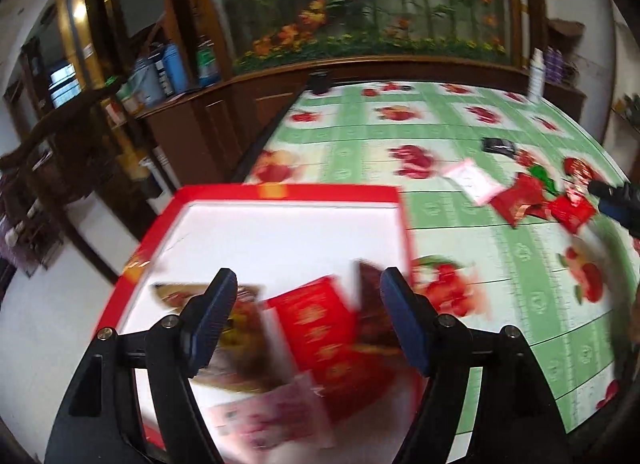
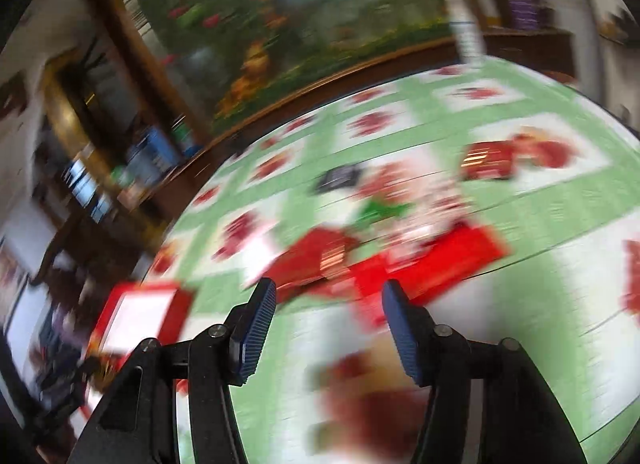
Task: Organize snacks
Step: 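Grasp the red crinkled bag with the left tool while the right grasps a red gold-print bag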
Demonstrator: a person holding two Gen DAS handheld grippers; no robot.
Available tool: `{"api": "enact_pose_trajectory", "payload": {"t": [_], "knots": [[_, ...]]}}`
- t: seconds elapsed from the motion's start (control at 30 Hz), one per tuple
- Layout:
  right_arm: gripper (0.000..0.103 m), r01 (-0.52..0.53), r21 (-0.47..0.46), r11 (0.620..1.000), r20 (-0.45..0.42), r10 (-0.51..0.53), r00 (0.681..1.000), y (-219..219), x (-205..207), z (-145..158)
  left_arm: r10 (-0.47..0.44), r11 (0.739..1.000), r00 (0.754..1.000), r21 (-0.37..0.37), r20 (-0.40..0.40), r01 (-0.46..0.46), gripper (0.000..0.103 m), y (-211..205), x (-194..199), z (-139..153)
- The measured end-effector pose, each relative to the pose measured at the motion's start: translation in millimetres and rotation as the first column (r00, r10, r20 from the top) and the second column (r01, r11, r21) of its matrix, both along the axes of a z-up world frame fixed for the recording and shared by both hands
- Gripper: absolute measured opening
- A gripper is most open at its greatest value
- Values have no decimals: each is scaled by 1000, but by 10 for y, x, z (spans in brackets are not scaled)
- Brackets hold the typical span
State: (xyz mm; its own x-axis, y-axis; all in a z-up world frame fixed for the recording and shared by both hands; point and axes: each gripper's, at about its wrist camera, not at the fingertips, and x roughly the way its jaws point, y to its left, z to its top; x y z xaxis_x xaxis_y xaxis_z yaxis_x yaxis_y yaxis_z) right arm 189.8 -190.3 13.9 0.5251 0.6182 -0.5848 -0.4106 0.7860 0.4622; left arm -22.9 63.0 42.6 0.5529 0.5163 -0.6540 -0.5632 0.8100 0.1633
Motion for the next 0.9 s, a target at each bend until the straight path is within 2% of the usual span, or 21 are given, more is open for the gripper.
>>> {"api": "enact_pose_trajectory", "payload": {"t": [0.13, 0.27, 0.33, 0.47, 0.53, 0.67, 0.77, 0.83, 0.9], "knots": [[59, 115, -7, 993, -11, -115, 993, -362, 315, -7, -82, 995, 996, 46, -19, 83, 74, -332, 381, 71], [59, 155, 9, 988, -96, -154, 983, -579, 514, -121, -174, 981, 984, 80, -46, 177, 78, -625, 880, 96], [59, 150, 17, 988, -145, -146, 979, -649, 566, -202, -227, 971, 972, 58, -64, 230, 78, -711, 1134, 68], [59, 135, 31, 990, -206, -126, 971, -645, 570, -293, -342, 940, 933, -56, -111, 338, 78, -796, 1697, -49], [59, 126, 47, 991, -219, -113, 969, -646, 554, -301, -337, 940, 936, -88, -105, 329, 78, -781, 1933, -79], [60, 106, 52, 993, -222, -91, 971, -597, 546, -297, -290, 952, 957, -105, -15, 286, 78, -675, 2308, -39], [60, 99, 40, 994, -219, -88, 972, -551, 541, -292, -289, 940, 956, -206, -53, 273, 78, -673, 2613, -216], [60, 103, 35, 994, -217, -93, 972, -549, 547, -288, -281, 943, 954, -213, -101, 255, 78, -719, 2682, -367], [60, 106, 36, 994, -216, -96, 972, -556, 552, -288, -291, 940, 950, -220, -112, 261, 78, -755, 2649, -485]]}}
